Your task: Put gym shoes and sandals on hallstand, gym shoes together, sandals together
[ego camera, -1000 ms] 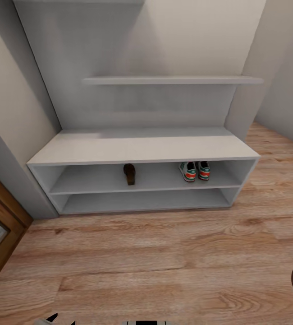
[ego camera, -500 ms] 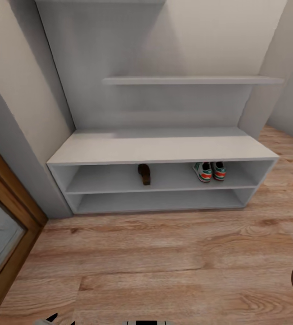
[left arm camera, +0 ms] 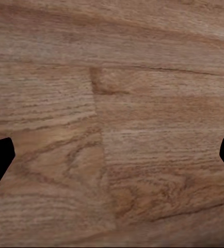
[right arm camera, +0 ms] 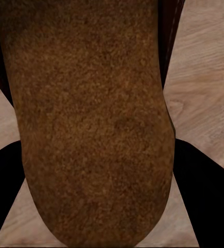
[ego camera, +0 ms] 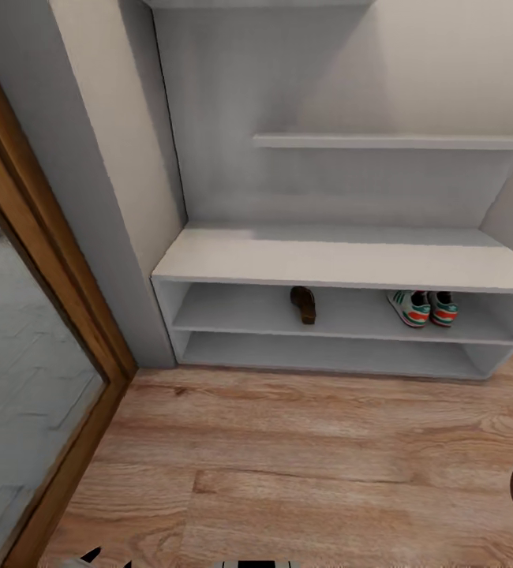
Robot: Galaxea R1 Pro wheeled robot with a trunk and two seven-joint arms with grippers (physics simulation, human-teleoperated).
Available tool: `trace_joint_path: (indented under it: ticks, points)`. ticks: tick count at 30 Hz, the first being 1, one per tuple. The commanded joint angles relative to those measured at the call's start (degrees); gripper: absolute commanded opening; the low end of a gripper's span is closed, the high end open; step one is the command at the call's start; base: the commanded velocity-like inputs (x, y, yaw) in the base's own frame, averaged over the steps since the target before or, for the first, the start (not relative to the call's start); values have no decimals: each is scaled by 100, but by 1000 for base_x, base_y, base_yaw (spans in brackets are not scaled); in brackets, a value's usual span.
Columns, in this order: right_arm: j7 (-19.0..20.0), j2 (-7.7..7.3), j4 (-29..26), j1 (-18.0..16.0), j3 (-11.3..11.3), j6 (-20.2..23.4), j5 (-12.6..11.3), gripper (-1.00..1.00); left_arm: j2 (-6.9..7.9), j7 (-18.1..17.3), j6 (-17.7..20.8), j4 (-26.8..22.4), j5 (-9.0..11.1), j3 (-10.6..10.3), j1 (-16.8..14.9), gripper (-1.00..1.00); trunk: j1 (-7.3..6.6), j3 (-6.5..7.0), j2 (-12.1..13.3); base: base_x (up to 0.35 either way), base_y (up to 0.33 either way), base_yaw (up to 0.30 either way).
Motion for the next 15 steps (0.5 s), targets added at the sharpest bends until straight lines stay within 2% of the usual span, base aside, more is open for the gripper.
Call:
trace_joint_path:
  ticks: [1,7,15]
  points:
    - [43,2,1,-3,-21,-7,-34,-100,-1,-38,0,12,32,8,-5,100,-3,-4,-2,-179,267,33]
    - [43,2,2,-3,-21,-7,-34,-100,-1,-38,0,13,32,8,-6,100,-3,-4,-2,-160,189,13]
    - [62,1,12,-3,-21,-9,-24,-100,-10,-31,0,14,24,3,-5,100,-3,-4,-2,-15,16,1]
